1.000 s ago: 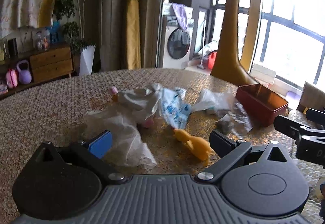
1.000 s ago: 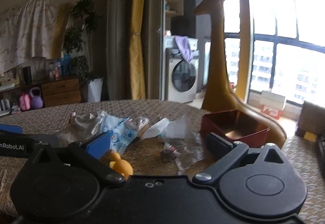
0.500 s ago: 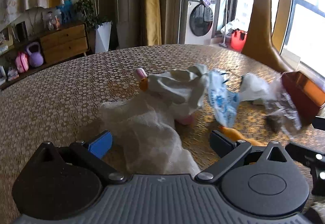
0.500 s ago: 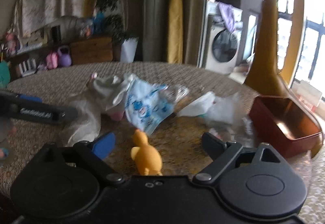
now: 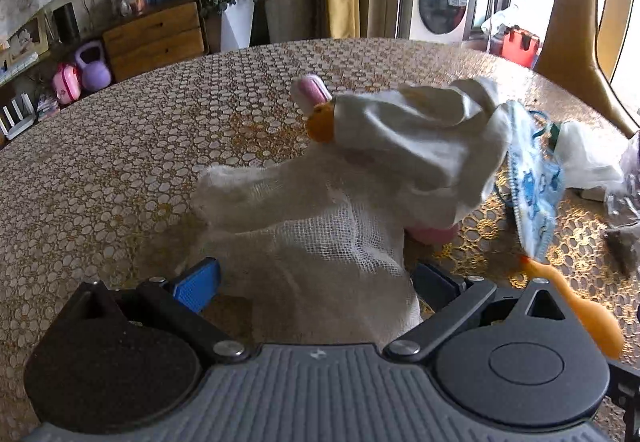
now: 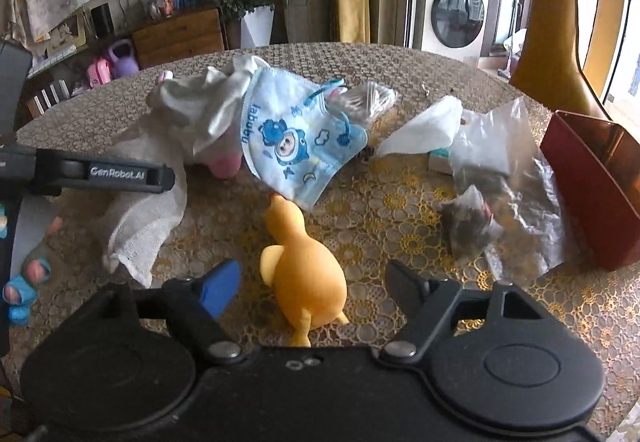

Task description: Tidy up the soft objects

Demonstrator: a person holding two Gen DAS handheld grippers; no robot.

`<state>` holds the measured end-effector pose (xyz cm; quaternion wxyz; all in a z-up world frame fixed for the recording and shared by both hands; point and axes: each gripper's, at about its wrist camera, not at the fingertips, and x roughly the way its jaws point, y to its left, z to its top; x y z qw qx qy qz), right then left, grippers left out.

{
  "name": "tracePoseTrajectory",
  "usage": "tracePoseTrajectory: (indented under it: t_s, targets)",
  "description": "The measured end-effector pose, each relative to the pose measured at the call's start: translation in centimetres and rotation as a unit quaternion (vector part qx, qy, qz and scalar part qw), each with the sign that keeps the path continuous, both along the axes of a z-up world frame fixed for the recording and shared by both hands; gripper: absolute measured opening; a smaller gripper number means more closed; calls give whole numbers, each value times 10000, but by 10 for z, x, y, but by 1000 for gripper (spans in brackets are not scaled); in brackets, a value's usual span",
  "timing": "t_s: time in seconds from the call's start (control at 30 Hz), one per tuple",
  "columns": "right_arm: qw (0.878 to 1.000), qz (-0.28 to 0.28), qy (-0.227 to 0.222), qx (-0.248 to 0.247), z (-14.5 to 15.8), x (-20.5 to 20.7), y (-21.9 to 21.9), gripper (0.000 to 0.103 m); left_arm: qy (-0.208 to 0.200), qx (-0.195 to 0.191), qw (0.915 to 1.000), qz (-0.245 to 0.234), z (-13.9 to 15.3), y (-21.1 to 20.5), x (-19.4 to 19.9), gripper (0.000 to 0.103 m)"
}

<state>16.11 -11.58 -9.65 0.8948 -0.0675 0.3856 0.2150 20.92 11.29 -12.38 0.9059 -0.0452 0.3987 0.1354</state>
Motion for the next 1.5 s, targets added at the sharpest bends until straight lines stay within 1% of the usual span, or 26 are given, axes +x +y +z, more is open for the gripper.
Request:
tracePoseTrajectory:
  t_s: [0.17,0.2,0.27,0.33,0.37,0.4,0.43,0.47,0.53,0.57,0.6,0.63,0.7,0.73,0.8,0.9,1.0,1.13,1.23,1.3,1.33,1.43,1.5]
  targets:
    - [9999,-12,65,-103,-8,7,5,73,94,34,9999,40,-12,4,7,102]
    - [9999,-4,74,-108,-9,7,6,72,110,54,9999,64,-13,5,8,100]
    - [9999,20,63,-151,-10,6,8,70,153,38,9998,97,-16,6,8,93]
    - [9997,32,30,-237,-12,5,10,66,209,-3,9997,150,-16,10,8,81]
    - [9997,40,23,-247,-12,5,11,63,210,-24,9996,173,-17,12,8,77]
    - [9997,41,11,-252,-13,5,12,60,212,-43,9996,191,-17,13,6,71]
    - [9996,41,-4,-266,-13,5,12,58,210,-53,9995,208,-17,13,5,68]
    - [9996,45,-18,-282,-13,4,12,54,199,-55,9995,229,-16,14,3,63]
    - [9995,39,-70,-298,-12,2,13,50,183,-34,9994,279,-14,16,0,49]
    - [9995,30,-101,-289,-11,1,12,45,170,-40,9994,291,-13,17,-2,45]
    - [9996,28,-130,-267,-10,0,12,42,159,-46,9994,300,-11,19,-4,39]
    - [9995,19,-162,-255,-8,-1,11,41,136,-39,9994,319,-9,19,-6,35]
    - [9995,2,-221,-220,-6,-3,10,34,88,3,9993,352,-6,20,-10,32]
    - [9995,-8,-236,-195,-5,-4,9,33,77,14,9993,358,-4,19,-12,30]
    - [9996,-14,-231,-133,-4,-4,7,27,70,48,9992,382,0,18,-14,26]
    - [9997,-11,-240,-54,-2,-6,4,24,-14,72,9992,401,10,16,-22,25]
    - [9995,0,-304,38,4,-11,0,22,-104,118,9992,375,22,14,-31,25]
    - [9992,-32,-337,216,13,-17,-9,21,-180,10,9994,290,36,13,-43,25]
    - [9984,-65,-382,410,23,-24,-18,21,-298,-2,9995,145,49,9,-53,25]
    - [9975,-84,-451,534,31,-28,-25,21,-401,71,9992,0,56,2,-59,23]
    - [9970,-96,-483,597,35,-30,-29,21,-422,140,9990,-64,60,-2,-61,19]
    - [9956,-139,-551,746,45,-34,-41,21,-414,315,9984,-216,62,-10,-64,19]
    - [9952,-170,-577,771,48,-35,-47,21,-366,131,9988,-306,59,-9,-65,19]
